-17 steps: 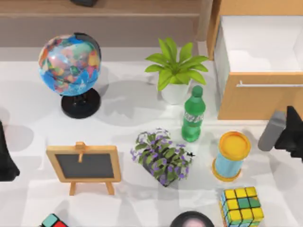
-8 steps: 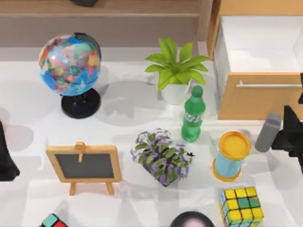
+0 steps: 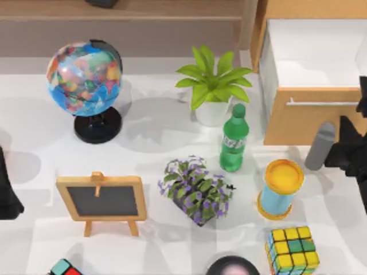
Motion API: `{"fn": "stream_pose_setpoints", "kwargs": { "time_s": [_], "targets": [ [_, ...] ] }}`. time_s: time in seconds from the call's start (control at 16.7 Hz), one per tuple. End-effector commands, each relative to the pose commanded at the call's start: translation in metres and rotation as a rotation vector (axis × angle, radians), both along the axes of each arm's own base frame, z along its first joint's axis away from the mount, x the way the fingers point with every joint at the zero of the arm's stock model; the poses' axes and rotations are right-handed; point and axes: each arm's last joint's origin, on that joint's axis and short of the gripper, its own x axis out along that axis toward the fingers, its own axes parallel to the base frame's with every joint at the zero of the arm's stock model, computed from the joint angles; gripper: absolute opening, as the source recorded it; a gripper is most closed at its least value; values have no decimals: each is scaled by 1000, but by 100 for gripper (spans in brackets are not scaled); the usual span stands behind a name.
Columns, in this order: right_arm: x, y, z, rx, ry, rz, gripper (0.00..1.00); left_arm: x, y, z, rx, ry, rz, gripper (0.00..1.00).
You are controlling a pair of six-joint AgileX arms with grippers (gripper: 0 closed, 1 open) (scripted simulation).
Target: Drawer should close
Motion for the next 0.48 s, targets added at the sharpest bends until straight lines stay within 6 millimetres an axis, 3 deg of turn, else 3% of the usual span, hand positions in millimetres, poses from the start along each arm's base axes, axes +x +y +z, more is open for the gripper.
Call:
{"fn": "stream_pose_setpoints", "kwargs": {
  "time_s": [0.12,0.48],
  "targets": [
    [0,0,0,0,0,0,100,0,0,0,0,0,0,100],
    [0,0,0,0,0,0,55,0,0,0,0,0,0,100]
  ]
}}
